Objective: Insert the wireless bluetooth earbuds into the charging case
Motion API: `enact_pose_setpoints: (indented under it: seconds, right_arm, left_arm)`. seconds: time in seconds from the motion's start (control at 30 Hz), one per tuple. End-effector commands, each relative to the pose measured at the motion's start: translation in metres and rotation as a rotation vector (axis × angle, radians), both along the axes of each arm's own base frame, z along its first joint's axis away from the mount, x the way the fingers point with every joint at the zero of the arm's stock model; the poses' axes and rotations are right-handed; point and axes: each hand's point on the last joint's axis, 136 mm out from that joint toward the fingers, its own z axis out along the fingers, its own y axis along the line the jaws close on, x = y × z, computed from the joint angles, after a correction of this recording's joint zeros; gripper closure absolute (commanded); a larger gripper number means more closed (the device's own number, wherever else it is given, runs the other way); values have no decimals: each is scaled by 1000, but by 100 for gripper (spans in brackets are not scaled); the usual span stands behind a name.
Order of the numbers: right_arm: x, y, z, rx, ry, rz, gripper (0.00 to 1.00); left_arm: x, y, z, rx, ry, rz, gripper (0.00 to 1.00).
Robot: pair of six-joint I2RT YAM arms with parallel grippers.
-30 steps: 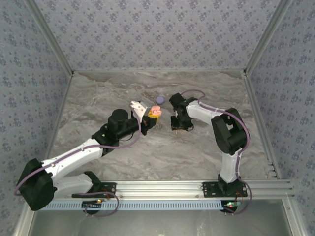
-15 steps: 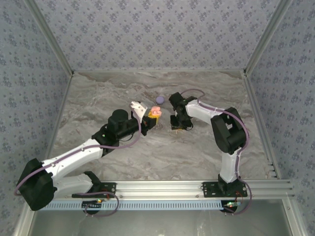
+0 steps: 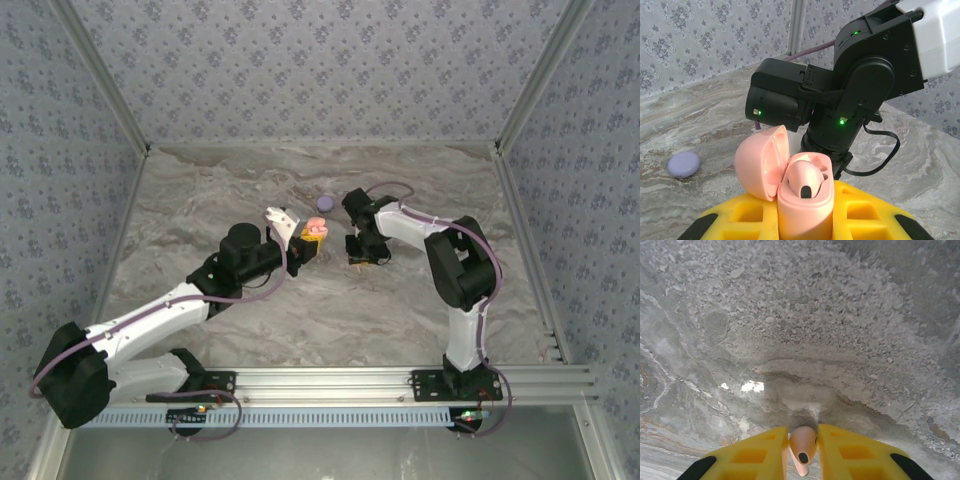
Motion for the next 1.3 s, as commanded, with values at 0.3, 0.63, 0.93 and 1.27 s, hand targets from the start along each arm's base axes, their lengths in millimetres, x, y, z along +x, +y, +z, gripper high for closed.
enact_pose_setpoints:
  seconds: [0.3,0.63,0.93,1.27]
  right_arm:
    - [-1,-9,-13,-72,36,12,75]
    - [1,-12,-20,-105,43,14,72]
    - [4,-15,-12,-104,10,9,80]
    - [11,-18,11,11,-85,-37,82]
  left_arm:
    - [-2,-1,20,-35,-59,-6,86]
    - [-1,-1,19,-33,-57,-7,86]
    - [-2,-1,19,-34,-56,-8,86]
    - [-1,-1,15,-31,-46,-5,86]
